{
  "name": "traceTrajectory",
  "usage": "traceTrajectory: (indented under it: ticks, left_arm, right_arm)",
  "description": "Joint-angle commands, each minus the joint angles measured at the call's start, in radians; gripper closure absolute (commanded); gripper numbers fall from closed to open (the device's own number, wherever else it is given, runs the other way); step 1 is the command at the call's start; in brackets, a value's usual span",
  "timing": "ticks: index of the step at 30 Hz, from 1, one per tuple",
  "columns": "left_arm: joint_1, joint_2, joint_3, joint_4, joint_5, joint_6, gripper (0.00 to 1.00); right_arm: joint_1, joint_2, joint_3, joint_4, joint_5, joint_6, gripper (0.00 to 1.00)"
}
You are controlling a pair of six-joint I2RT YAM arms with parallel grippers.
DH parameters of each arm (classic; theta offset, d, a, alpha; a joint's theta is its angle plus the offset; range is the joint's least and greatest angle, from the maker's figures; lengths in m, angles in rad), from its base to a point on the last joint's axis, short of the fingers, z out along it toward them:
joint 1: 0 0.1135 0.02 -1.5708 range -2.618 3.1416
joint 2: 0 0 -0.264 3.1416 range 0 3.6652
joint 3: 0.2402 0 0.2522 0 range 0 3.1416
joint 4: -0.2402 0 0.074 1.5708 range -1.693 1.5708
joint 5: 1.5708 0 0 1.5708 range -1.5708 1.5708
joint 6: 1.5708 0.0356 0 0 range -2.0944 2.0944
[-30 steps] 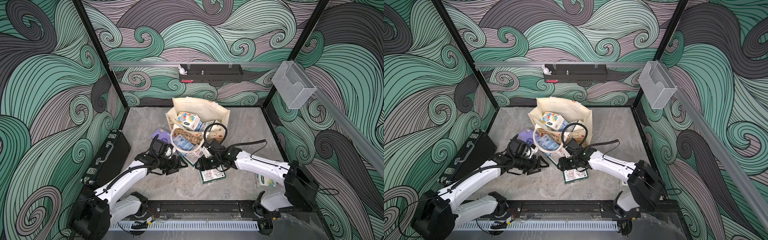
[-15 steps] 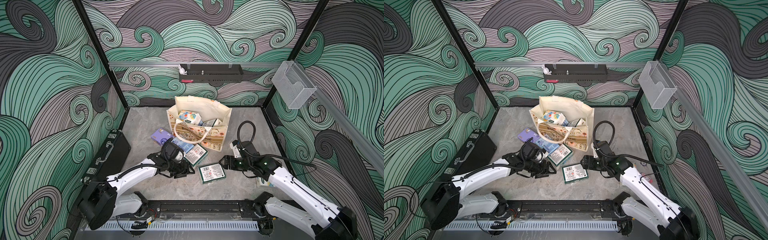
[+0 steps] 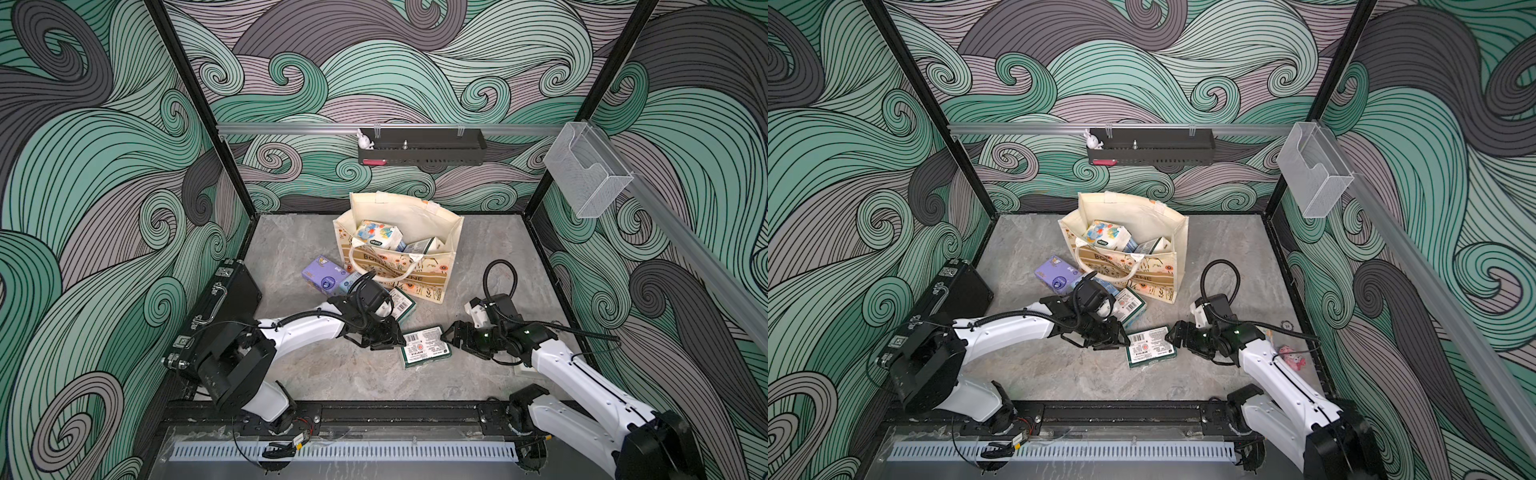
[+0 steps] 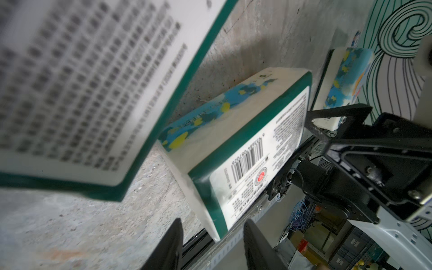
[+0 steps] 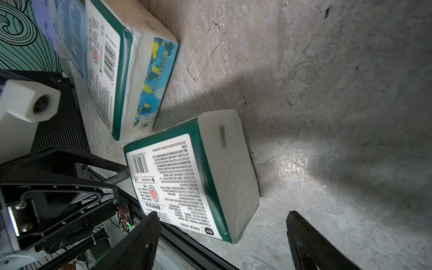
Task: Put tissues into the canvas bag
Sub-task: Pick up the pack of facial tissues from the center of the board.
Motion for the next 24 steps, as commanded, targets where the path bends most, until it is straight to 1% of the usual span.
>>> traceTrajectory:
  ticks: [1, 2, 4, 7, 10, 11, 12, 14, 19, 24]
  left_arm:
    - [-0.02, 0.034, 0.034, 0.0, -0.02, -0.022, 0.6]
    - [-0.024, 0.044, 0.037, 0.0, -0.02, -0.024, 0.6]
    - [-0.028, 0.06, 0.037, -0.001, -0.022, -0.025, 0.66]
    - [-0.028, 0.075, 0.027, -0.006, -0.026, -0.023, 0.77]
    - [-0.028, 0.077, 0.013, -0.01, -0.034, -0.019, 0.82]
    - [-0.028, 0.074, 0.009, -0.013, -0.039, -0.016, 0.82]
    - [-0.028, 0.074, 0.006, -0.02, -0.043, -0.01, 0.82]
    - [-0.027, 0.074, 0.002, -0.032, -0.051, 0.0, 0.83]
    - [-0.028, 0.075, -0.019, -0.043, -0.059, 0.017, 0.86]
    - [-0.028, 0.062, -0.039, -0.049, -0.07, 0.024, 0.87]
  right_arm:
    - [-0.018, 0.004, -0.009, 0.048, -0.053, -0.023, 0.15]
    - [-0.024, 0.004, -0.011, 0.048, -0.051, -0.029, 0.15]
    - [-0.034, 0.002, -0.016, 0.049, -0.057, -0.038, 0.15]
    - [-0.051, -0.001, -0.029, 0.054, -0.072, -0.045, 0.15]
    - [-0.059, -0.004, -0.047, 0.066, -0.09, -0.048, 0.14]
    - [-0.061, -0.004, -0.053, 0.068, -0.094, -0.05, 0.13]
    - [-0.061, -0.004, -0.057, 0.069, -0.096, -0.054, 0.08]
    - [-0.061, 0.0, -0.066, 0.074, -0.106, -0.06, 0.04]
    - [-0.061, 0.041, -0.083, 0.134, -0.186, -0.045, 0.03]
    - [-0.061, 0.116, -0.113, 0.264, -0.253, 0.003, 0.03]
